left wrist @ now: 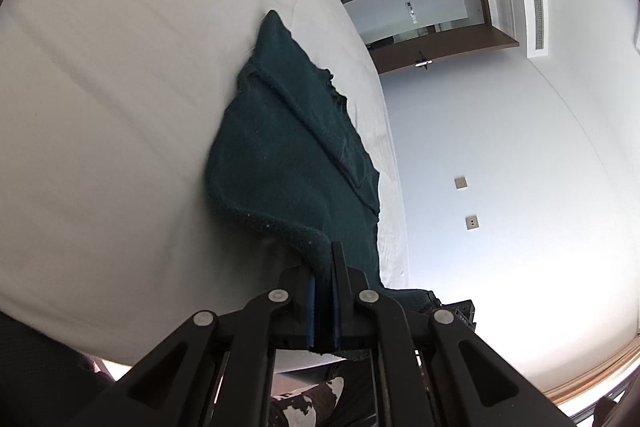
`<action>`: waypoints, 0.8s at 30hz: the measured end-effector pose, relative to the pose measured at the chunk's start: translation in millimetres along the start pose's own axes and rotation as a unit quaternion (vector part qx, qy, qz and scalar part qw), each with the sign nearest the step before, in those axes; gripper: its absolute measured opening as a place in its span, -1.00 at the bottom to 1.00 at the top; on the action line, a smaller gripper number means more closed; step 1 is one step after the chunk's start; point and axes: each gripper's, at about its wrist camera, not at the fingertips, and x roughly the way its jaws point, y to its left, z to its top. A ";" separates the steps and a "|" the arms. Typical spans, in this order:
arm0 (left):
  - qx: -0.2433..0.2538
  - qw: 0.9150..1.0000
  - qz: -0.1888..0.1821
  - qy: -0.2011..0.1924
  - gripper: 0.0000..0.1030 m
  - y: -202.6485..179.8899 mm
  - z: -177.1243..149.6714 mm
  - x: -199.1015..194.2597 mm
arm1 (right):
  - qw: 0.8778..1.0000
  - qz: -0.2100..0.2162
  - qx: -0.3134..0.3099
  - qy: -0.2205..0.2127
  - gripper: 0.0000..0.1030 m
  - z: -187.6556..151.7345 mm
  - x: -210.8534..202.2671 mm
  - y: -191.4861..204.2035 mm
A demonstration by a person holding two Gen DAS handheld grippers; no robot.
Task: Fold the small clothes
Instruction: 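Lift the hem with both grippers and fold it toward the collar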
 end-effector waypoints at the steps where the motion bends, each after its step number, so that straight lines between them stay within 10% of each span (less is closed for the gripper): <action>1: 0.000 1.000 -0.006 -0.005 -0.87 -3.6 5.7 1.1 | 1.000 0.001 -0.005 -0.004 -0.87 6.5 1.9 5.5; 24: -0.013 0.998 -0.008 -0.062 -0.87 -36.2 184.3 109.5 | 0.997 -0.031 -0.013 -0.071 -0.87 183.0 124.4 44.0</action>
